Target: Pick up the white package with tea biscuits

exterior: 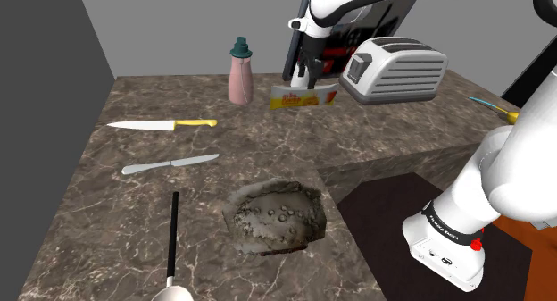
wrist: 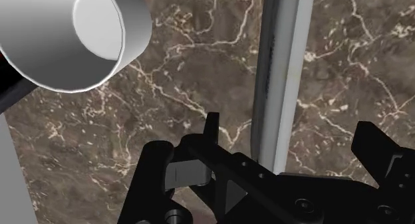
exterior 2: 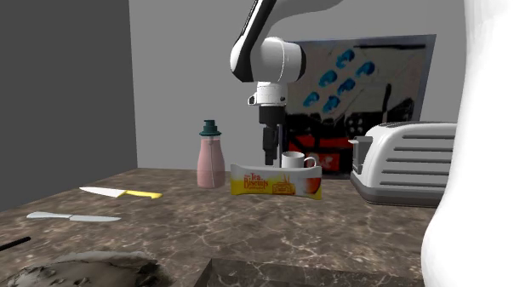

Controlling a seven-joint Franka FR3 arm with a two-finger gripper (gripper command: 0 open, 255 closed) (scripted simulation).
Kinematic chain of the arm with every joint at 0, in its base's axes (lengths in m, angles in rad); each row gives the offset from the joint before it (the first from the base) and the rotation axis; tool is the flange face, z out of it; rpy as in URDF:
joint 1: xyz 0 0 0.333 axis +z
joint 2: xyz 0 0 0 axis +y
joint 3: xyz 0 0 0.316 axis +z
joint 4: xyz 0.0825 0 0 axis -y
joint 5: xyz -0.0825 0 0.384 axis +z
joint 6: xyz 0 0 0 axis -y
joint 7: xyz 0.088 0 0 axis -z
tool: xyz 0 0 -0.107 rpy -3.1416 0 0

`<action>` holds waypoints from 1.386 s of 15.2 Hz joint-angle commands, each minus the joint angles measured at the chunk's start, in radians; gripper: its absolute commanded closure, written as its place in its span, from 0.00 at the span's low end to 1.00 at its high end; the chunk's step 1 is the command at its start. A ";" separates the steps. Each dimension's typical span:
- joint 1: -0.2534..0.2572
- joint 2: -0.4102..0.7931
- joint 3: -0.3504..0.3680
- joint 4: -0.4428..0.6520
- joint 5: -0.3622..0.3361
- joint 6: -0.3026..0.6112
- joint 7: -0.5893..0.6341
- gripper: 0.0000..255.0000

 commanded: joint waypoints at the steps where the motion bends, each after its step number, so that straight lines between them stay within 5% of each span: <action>1: -0.001 0.010 0.001 -0.017 0.003 0.027 -0.005 0.00; 5: -0.001 0.023 0.001 -0.036 0.008 0.059 -0.009 0.00; 6: -0.002 0.025 0.001 -0.034 0.008 0.058 -0.010 1.00; 21: 0.000 -0.006 0.000 0.010 -0.002 -0.015 -0.001 1.00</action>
